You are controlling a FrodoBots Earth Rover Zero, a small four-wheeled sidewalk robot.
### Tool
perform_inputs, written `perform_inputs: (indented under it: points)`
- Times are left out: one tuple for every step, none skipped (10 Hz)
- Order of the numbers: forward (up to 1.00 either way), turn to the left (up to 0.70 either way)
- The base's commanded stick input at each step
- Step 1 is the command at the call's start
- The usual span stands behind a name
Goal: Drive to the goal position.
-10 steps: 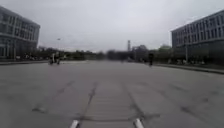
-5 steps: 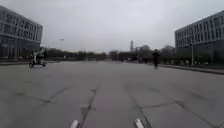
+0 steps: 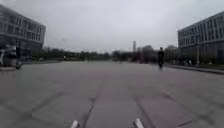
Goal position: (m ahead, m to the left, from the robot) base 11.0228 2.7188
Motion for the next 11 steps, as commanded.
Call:
perform_inputs:
  points:
    - [1.00, -0.05]
    - [1.00, -0.05]
    - [1.00, -0.05]
    - [1.00, -0.05]
    - [1.00, -0.05]
    - [1.00, -0.05]
    - [1.00, -0.05]
    - [1.00, -0.05]
    - [1.00, -0.05]
    - [1.00, -0.05]
    - [1.00, -0.05]
